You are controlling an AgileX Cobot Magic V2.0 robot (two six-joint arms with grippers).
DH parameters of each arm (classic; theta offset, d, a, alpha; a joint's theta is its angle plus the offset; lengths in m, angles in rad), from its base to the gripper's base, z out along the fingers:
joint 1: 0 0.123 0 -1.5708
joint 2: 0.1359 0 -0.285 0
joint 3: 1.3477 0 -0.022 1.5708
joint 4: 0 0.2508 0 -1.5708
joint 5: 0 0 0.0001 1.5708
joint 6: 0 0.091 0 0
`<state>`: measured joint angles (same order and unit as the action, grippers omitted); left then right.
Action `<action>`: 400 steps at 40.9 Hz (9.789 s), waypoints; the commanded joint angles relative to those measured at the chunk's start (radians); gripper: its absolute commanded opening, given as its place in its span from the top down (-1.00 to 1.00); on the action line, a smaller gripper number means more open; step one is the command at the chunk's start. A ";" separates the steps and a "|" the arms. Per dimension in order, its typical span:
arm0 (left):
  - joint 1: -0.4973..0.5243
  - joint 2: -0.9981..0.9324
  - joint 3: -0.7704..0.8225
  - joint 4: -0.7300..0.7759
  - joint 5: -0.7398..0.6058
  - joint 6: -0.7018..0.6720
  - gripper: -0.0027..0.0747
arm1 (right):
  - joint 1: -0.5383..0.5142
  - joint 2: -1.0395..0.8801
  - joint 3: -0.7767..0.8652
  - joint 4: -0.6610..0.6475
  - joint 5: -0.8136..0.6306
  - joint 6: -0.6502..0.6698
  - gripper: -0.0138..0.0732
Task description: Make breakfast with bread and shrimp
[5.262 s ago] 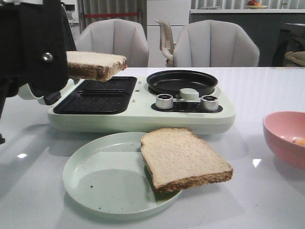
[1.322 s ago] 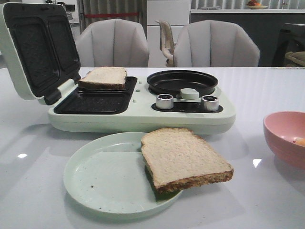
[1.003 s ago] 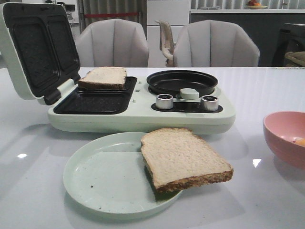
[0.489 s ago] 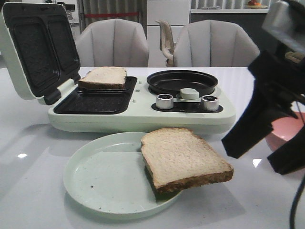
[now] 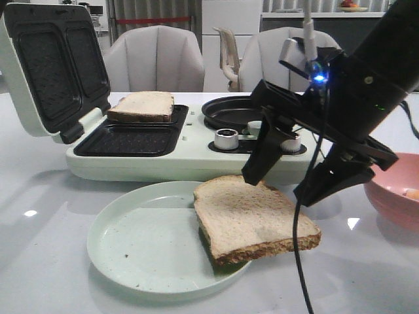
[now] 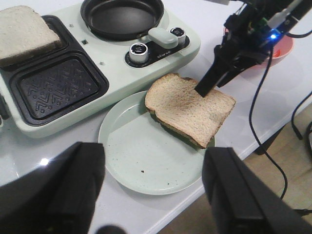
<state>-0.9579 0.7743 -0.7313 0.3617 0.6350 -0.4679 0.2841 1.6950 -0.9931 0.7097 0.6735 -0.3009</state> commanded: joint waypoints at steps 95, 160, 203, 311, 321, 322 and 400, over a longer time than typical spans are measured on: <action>-0.005 -0.007 -0.026 0.066 -0.074 -0.003 -0.34 | 0.238 0.342 -0.747 0.188 -0.346 -0.050 0.45; -0.005 -0.007 -0.026 0.066 -0.074 -0.003 -0.34 | 0.106 -0.065 -0.614 -0.662 0.270 0.238 -0.13; -0.005 -0.007 -0.026 0.066 -0.064 -0.003 -0.22 | 0.106 -0.705 0.196 -0.653 -0.056 0.238 -0.04; 0.814 0.884 -0.813 -1.149 0.164 1.079 0.67 | 0.106 -0.705 0.196 -0.653 -0.057 0.238 -0.04; 0.654 0.697 -0.602 -1.026 0.086 1.122 0.67 | 0.106 -0.705 0.196 -0.653 -0.057 0.238 -0.04; 0.640 0.681 -0.585 -1.009 0.086 1.122 0.67 | 0.106 -0.705 0.196 -0.653 -0.057 0.238 -0.04; 0.536 0.212 -0.117 -0.659 -0.050 0.771 0.67 | -0.469 -0.240 0.095 -0.625 -0.191 0.238 -0.51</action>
<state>-0.4134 1.0041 -0.8207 -0.2813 0.6578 0.3141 -0.1774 1.4345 -0.8626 0.0740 0.5728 -0.0626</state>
